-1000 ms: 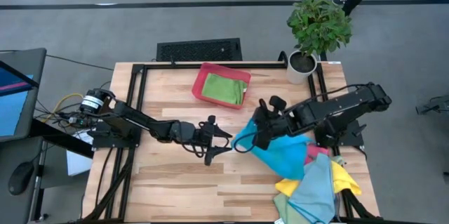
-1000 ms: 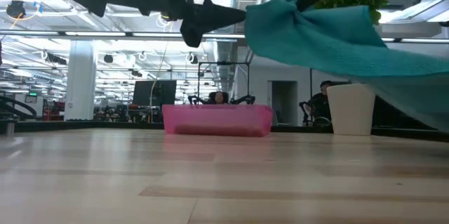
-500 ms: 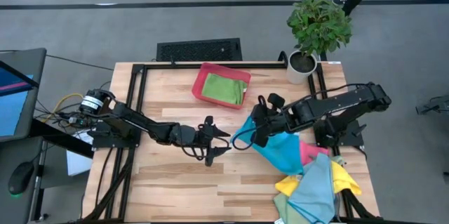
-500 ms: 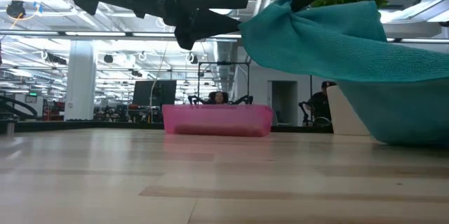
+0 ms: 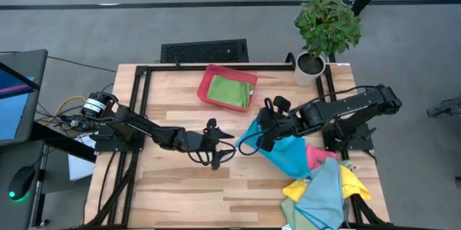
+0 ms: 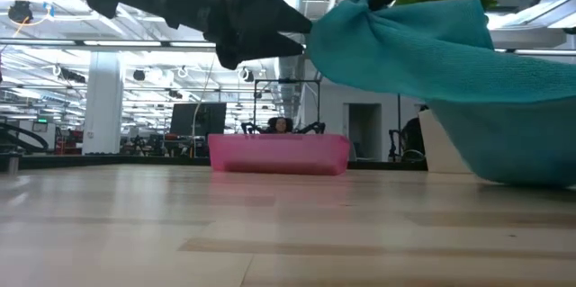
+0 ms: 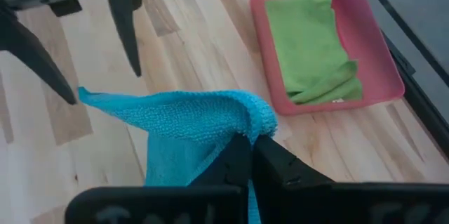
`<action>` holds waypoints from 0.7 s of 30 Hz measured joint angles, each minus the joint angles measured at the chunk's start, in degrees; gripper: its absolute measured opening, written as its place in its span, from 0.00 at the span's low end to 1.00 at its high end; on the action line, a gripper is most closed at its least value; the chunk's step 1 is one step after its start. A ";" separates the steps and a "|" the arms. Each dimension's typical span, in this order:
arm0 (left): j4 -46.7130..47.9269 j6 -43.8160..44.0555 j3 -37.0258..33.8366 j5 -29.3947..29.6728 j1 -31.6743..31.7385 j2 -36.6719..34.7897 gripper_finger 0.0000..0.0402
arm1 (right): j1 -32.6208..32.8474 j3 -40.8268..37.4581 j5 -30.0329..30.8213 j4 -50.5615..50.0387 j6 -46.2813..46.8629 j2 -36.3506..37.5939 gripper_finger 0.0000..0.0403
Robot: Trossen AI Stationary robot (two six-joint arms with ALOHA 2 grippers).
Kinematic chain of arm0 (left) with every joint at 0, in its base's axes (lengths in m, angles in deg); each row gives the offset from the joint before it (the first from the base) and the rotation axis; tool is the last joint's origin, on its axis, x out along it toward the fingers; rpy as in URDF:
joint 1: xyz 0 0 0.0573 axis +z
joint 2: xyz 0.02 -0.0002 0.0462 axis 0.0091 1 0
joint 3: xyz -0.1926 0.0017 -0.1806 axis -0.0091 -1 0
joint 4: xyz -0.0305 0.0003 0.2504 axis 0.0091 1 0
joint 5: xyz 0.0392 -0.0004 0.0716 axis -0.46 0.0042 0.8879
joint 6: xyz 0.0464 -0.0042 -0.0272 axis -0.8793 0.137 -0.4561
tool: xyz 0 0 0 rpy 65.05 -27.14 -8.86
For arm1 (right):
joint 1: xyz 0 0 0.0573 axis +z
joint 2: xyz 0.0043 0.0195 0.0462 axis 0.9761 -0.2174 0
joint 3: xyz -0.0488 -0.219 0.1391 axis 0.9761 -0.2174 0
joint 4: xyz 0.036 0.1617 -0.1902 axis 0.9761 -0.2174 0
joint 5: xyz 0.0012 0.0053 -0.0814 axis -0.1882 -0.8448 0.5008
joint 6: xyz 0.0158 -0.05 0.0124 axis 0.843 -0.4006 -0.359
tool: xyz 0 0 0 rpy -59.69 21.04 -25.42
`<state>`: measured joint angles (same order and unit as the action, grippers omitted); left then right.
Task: Fold microfiber towels
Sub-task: Fold the blue microfiber cloth
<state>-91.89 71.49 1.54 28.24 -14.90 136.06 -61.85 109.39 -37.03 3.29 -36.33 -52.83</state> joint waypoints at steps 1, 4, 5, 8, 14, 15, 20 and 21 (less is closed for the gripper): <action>-0.11 -0.09 0.01 0.00 -0.02 0.00 0.59 | 0.00 0.00 0.00 0.02 -0.02 0.00 0.07; -0.48 -0.12 0.00 -0.49 -0.02 0.00 0.59 | 0.00 0.00 0.00 0.03 -0.80 0.00 0.07; -0.48 -0.13 0.01 -0.48 -0.02 0.00 0.59 | 0.00 0.00 0.00 0.17 -0.97 0.00 0.07; -0.77 -0.16 0.01 -0.46 -0.02 0.00 0.59 | 0.00 0.00 0.00 0.94 -1.06 0.00 0.08; -0.95 -0.63 0.00 -0.58 -0.02 0.00 0.59 | -0.27 0.00 0.00 1.49 -1.59 0.00 0.07; -0.96 -0.71 0.00 -0.35 -0.02 0.00 0.59 | -0.37 0.00 -0.01 1.51 -1.59 0.00 0.07; -1.37 -1.80 0.00 1.11 0.08 0.00 0.59 | -0.37 0.00 -0.01 3.57 -1.85 0.00 0.07; -1.59 -2.13 0.00 1.15 0.11 0.00 0.59 | -0.37 0.00 -0.03 4.25 -2.32 0.00 0.08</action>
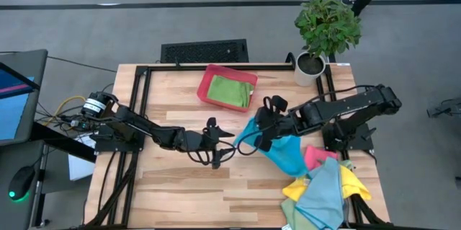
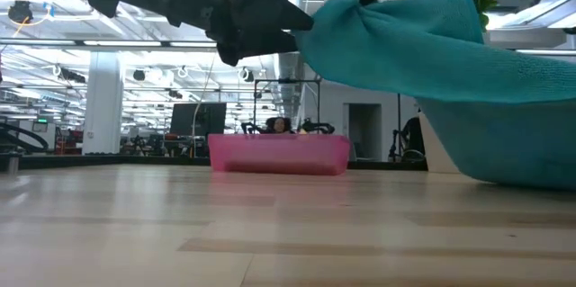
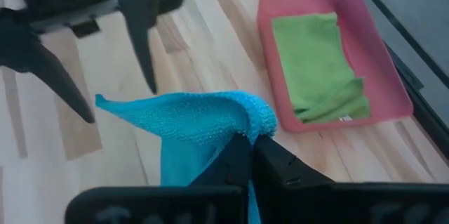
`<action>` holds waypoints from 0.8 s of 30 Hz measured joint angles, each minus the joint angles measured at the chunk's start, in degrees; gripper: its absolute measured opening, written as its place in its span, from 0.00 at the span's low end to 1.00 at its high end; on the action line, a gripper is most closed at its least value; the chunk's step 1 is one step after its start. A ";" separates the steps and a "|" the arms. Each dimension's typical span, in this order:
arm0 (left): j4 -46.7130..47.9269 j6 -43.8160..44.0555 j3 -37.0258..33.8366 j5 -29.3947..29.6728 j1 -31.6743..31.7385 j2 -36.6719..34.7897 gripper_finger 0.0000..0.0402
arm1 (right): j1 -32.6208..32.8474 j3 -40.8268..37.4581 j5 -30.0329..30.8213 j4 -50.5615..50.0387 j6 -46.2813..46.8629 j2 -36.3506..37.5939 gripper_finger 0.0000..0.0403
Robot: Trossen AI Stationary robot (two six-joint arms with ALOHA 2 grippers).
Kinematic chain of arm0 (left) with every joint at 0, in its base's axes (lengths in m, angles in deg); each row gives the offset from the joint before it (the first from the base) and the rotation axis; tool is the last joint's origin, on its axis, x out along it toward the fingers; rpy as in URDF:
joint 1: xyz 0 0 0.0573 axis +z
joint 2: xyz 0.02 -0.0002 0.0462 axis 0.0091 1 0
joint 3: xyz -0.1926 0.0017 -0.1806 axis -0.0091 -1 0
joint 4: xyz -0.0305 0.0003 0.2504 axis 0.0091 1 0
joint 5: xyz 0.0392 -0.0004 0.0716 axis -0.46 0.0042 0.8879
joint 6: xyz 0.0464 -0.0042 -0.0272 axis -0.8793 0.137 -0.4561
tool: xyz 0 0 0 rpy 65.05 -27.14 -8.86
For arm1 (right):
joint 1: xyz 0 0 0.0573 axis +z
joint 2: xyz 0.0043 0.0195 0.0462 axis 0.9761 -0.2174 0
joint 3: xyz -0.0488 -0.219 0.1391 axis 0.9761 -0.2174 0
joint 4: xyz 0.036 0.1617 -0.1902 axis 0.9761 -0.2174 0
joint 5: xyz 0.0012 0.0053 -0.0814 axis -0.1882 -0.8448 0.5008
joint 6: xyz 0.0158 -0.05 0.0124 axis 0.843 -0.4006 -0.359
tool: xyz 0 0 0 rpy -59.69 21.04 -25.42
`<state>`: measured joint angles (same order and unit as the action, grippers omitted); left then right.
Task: Fold microfiber towels
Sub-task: Fold the blue microfiber cloth
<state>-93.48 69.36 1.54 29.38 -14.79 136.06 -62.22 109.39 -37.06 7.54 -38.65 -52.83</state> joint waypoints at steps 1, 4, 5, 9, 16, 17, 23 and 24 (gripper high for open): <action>-0.20 -0.28 0.01 0.13 0.00 0.00 0.59 | 0.02 0.00 -0.02 0.53 -0.43 0.00 0.08; -1.02 -0.92 0.00 1.55 0.00 0.00 0.59 | 0.00 0.00 -0.03 1.21 -0.65 0.00 0.08; -1.14 -1.00 0.02 1.87 0.00 -0.02 0.59 | 0.00 0.00 -0.03 1.28 -0.66 0.00 0.08; -0.84 -0.98 0.02 2.08 0.57 -0.02 0.56 | 0.00 0.00 -0.04 2.01 -1.16 0.00 0.07; -3.00 -1.67 0.02 3.22 0.83 -0.02 0.36 | 0.00 0.00 -0.05 2.43 -1.65 0.00 0.08; -2.82 -1.66 0.02 3.07 1.03 -0.02 0.33 | 0.00 0.00 -0.07 2.63 -1.65 0.00 0.08; 0.36 1.22 0.02 -1.06 2.63 -0.02 0.09 | 0.13 0.00 -0.21 3.90 -2.09 0.00 0.08; 1.60 1.82 0.02 -1.70 2.73 -0.02 0.05 | 0.23 0.00 -0.23 3.74 -2.09 0.00 0.07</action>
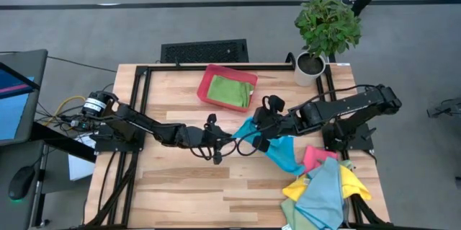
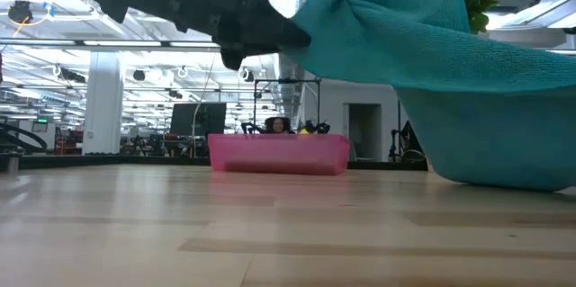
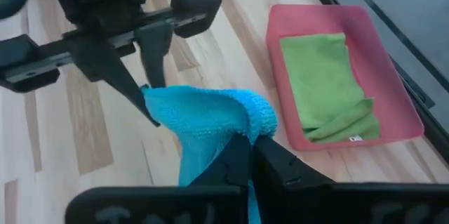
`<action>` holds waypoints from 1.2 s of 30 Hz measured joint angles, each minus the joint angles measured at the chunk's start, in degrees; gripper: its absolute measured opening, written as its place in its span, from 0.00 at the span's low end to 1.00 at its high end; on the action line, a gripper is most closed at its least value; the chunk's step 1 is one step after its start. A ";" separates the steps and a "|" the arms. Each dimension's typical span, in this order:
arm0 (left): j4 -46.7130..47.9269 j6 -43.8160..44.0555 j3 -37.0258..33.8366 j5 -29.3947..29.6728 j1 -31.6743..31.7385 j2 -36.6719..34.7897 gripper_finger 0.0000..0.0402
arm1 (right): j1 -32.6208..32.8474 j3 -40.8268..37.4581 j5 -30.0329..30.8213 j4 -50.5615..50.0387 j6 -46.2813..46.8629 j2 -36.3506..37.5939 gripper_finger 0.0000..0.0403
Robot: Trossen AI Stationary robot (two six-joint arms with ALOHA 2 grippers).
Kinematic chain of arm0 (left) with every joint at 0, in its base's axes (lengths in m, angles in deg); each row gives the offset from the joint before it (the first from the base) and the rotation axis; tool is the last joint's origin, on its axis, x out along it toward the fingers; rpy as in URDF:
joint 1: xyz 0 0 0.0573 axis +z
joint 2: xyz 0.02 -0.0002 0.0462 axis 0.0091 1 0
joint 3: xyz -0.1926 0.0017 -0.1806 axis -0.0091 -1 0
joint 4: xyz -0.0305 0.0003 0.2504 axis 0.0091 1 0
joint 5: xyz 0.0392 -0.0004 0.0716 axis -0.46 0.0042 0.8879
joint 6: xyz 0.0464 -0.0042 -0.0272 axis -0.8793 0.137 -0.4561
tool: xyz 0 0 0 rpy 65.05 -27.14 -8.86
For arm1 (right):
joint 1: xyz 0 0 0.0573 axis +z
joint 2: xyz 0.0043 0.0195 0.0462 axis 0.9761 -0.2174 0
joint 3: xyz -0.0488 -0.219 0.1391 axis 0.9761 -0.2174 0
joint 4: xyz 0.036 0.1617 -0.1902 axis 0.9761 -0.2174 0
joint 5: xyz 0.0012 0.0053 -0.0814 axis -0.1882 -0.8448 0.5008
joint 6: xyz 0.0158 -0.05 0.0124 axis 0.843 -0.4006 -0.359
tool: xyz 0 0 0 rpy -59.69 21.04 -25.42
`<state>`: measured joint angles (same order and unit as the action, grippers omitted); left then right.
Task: Fold microfiber towels
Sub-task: Fold the blue microfiber cloth
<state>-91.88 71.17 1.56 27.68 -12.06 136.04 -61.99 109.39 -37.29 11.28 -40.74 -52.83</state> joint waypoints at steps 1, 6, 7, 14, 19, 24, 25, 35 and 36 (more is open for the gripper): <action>1.32 0.44 0.00 -0.67 0.00 -0.07 0.02 | 0.21 0.00 -0.08 -0.39 -0.04 0.00 0.07; 10.46 3.27 0.04 -1.44 -1.13 -4.29 0.00 | 0.50 -0.02 -0.95 -3.29 0.67 0.00 0.08; 12.13 3.84 0.04 -0.63 -1.59 -5.39 0.00 | 0.64 -0.04 -1.16 -3.37 0.74 0.00 0.09; 21.67 5.53 0.04 4.26 -5.25 -13.49 0.00 | 1.93 -0.13 -4.60 -3.39 0.64 -1.09 0.13; 28.16 8.80 0.04 4.58 -6.55 -17.20 0.00 | 2.53 -1.18 -5.90 -2.89 0.84 -4.70 0.24; 32.79 11.23 0.00 4.53 -7.50 -17.94 0.00 | 1.73 -1.09 -5.88 -1.61 0.90 -10.43 0.35; 33.28 11.48 0.00 4.49 -7.57 -17.93 0.00 | 1.51 -1.11 -5.86 -1.53 0.96 -11.56 0.37; 36.94 13.86 0.00 4.41 -9.35 -17.92 0.00 | 1.86 -1.07 -8.09 0.66 5.56 -21.01 0.44; 37.20 13.88 0.00 4.40 -9.59 -17.92 0.00 | 1.78 -1.09 -8.79 0.93 5.92 -21.65 0.44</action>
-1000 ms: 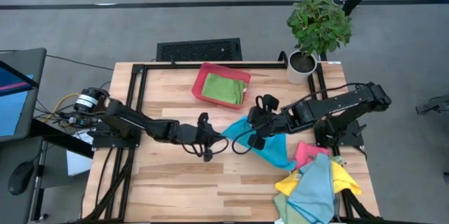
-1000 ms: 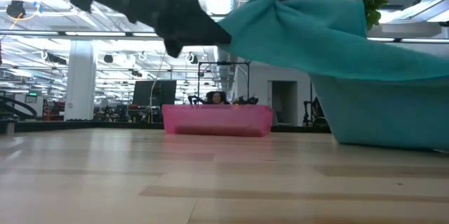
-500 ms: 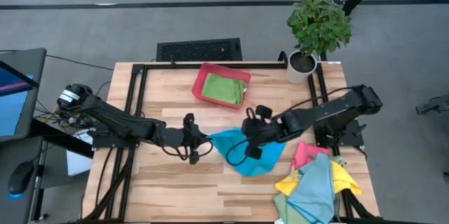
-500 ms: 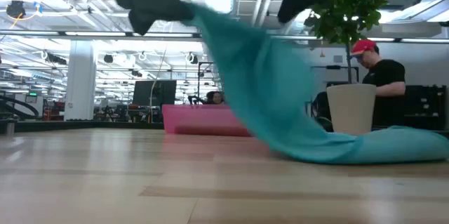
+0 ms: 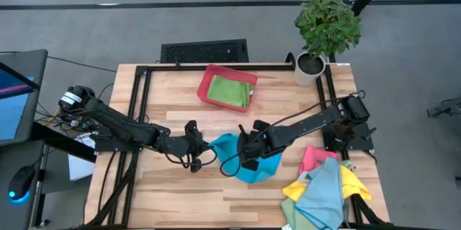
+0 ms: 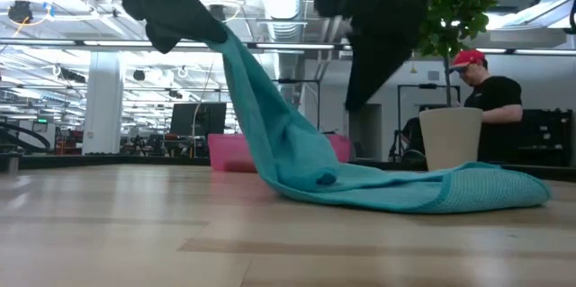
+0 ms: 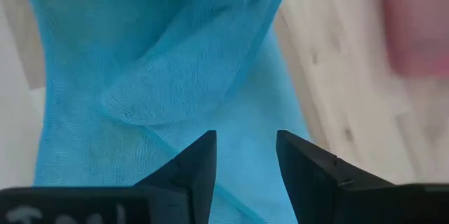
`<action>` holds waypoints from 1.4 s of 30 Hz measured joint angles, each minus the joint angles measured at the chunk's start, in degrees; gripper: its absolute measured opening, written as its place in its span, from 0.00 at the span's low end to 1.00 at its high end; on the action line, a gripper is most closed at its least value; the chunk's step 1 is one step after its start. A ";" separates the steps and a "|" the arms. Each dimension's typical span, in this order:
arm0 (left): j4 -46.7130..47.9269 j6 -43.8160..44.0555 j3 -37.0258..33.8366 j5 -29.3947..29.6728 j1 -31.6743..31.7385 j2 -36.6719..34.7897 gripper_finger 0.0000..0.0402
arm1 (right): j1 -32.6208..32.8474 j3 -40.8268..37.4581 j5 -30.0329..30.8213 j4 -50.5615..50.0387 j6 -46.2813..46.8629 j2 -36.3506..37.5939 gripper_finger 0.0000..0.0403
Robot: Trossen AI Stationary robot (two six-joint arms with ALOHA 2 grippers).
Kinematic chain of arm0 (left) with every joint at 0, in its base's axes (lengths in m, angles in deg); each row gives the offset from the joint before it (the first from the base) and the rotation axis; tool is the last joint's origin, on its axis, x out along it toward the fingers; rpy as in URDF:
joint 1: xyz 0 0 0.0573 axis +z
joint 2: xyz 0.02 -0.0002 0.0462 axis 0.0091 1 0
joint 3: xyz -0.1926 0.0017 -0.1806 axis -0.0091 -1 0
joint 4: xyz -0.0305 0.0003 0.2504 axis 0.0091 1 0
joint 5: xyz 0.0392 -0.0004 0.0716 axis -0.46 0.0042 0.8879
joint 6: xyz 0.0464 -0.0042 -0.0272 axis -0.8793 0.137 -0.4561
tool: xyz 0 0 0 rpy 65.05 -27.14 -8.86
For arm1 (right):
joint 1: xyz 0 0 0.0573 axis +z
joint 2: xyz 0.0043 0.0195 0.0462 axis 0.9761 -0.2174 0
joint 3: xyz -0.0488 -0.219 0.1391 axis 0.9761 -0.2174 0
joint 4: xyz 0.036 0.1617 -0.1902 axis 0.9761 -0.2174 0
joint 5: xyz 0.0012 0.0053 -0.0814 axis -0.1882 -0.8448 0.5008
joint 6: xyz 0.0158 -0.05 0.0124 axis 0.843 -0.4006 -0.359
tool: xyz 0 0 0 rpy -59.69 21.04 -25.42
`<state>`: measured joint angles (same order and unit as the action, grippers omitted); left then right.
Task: Fold microfiber towels
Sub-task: Fold the blue microfiber cloth
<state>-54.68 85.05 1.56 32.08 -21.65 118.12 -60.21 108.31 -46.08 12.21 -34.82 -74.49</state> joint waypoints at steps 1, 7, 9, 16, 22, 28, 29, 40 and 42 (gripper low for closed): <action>0.04 0.02 0.00 0.01 -0.28 0.00 0.00 | -0.01 -0.04 -0.16 1.16 0.12 -0.47 0.44; 1.96 0.92 0.00 -0.01 -1.68 0.00 0.00 | -0.91 -5.03 -2.62 16.03 -0.91 -0.86 0.44; 2.23 1.35 0.00 -0.01 -2.07 0.00 0.00 | -1.86 -7.43 -2.52 17.73 -0.92 -0.21 0.44; 5.10 3.09 0.00 -0.17 -2.63 0.00 0.00 | -3.00 -14.67 -4.56 29.88 -2.36 0.06 0.44; 6.06 4.97 0.00 -0.11 -2.63 0.00 0.00 | -3.63 -17.12 -5.45 33.72 -4.43 0.10 0.44; 6.06 5.38 0.00 0.12 -2.63 0.00 0.00 | -4.87 -17.85 -7.29 35.57 -7.42 0.10 0.39; 6.06 5.38 0.00 0.15 -2.63 0.00 0.00 | -5.26 -18.81 -8.17 37.60 -7.47 0.10 0.38; 6.10 4.90 0.00 0.71 -2.61 0.00 0.00 | -6.75 -21.47 -15.47 42.24 -8.14 0.16 0.04; 6.33 4.94 0.00 1.10 -2.61 0.00 0.00 | -6.33 -21.47 -15.45 40.61 -7.46 1.22 0.06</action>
<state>-48.34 89.99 1.56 33.18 -24.25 118.12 -66.54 86.83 -61.53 52.82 -42.29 -73.27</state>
